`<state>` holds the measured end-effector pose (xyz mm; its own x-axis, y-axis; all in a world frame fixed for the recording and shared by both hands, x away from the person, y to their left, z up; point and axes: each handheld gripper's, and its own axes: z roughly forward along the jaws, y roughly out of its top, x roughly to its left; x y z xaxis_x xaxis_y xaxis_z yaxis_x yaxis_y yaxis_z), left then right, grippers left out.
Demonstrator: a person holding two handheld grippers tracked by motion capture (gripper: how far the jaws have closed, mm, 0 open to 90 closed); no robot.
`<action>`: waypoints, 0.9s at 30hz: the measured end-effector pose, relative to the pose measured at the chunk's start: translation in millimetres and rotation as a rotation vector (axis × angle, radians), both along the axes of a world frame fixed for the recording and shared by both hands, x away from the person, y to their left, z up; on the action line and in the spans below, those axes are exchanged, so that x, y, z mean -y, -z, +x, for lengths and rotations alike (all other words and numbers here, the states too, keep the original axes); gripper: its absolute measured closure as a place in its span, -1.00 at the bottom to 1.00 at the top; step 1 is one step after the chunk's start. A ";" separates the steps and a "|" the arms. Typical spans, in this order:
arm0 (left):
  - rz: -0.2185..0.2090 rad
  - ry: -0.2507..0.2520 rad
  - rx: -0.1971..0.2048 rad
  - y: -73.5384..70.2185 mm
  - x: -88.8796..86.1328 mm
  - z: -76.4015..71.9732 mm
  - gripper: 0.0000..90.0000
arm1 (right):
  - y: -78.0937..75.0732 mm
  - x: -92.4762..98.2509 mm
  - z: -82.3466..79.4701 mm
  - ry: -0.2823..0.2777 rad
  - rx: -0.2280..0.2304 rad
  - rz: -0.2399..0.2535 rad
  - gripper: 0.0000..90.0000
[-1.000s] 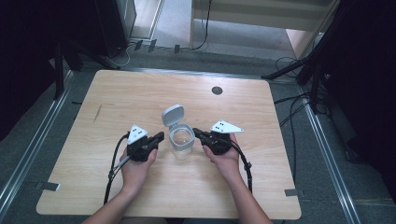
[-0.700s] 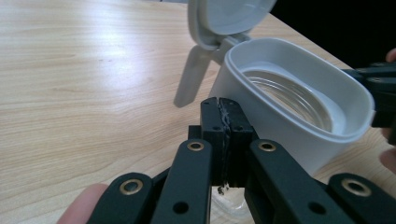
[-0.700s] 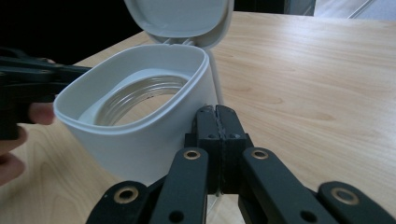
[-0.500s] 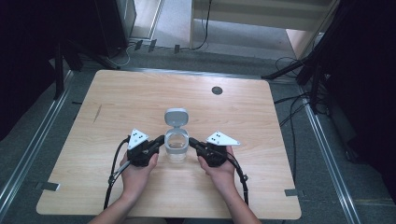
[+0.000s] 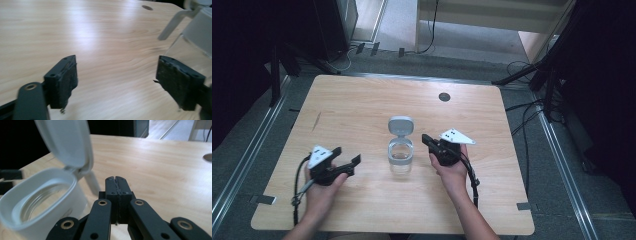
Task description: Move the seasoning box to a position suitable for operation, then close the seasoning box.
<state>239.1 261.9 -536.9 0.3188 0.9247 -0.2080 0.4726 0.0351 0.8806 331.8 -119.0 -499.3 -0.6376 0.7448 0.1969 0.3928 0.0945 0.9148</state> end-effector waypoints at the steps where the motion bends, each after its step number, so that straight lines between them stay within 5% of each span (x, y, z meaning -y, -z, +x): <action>1: 0.000 0.000 0.000 0.0 0.0 0.0 -0.70 | 0.0 0.0 0.0 0.000 0.000 0.000 1.00; 5: 0.035 -0.090 -0.016 1.3 -49.6 -18.8 -0.70 | -13.5 -6.2 17.7 0.003 -0.007 0.033 1.00; 8: 0.021 -0.126 -0.047 10.0 -65.8 -25.0 -0.69 | -18.3 -10.6 26.9 0.011 -0.027 0.051 1.00; 10: 0.005 -0.125 -0.056 11.0 -67.2 -25.5 -0.69 | -20.4 -12.5 29.4 0.011 -0.032 0.052 1.00; 13: 0.050 -0.099 -0.030 12.7 -58.0 -24.2 -0.69 | -28.8 -18.2 38.6 0.011 -0.013 0.050 1.00; 17: 0.079 -0.104 -0.049 14.3 -54.5 -21.8 -0.69 | -36.6 -18.1 45.0 0.027 -0.006 0.070 1.00; 27: 0.059 -0.084 -0.060 14.8 -56.0 -20.2 -0.69 | -58.6 -28.9 34.6 -0.085 0.040 0.071 1.00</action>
<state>218.9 317.9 -551.7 0.2287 0.9587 -0.1691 0.5219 0.0259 0.8526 366.4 -90.1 -440.7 -0.7065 0.6726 0.2202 0.3489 0.0603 0.9352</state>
